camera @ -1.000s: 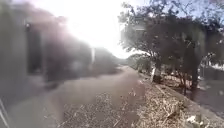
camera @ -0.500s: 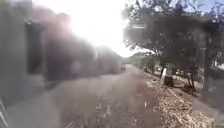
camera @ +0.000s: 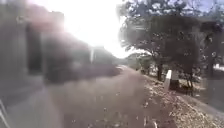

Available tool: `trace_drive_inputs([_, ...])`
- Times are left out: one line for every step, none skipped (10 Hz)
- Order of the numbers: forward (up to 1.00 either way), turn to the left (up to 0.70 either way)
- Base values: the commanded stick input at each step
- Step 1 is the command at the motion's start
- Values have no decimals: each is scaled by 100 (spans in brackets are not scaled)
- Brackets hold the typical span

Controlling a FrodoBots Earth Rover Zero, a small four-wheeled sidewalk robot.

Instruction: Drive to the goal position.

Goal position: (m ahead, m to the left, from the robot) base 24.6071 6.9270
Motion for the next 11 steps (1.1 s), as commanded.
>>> trace_drive_inputs([100, 0])
trace_drive_inputs([100, 0])
trace_drive_inputs([100, 0])
trace_drive_inputs([100, 0])
trace_drive_inputs([100, 0])
trace_drive_inputs([100, 0])
trace_drive_inputs([100, 0])
trace_drive_inputs([100, 0])
trace_drive_inputs([100, 0])
trace_drive_inputs([100, 27])
trace_drive_inputs([100, 27])
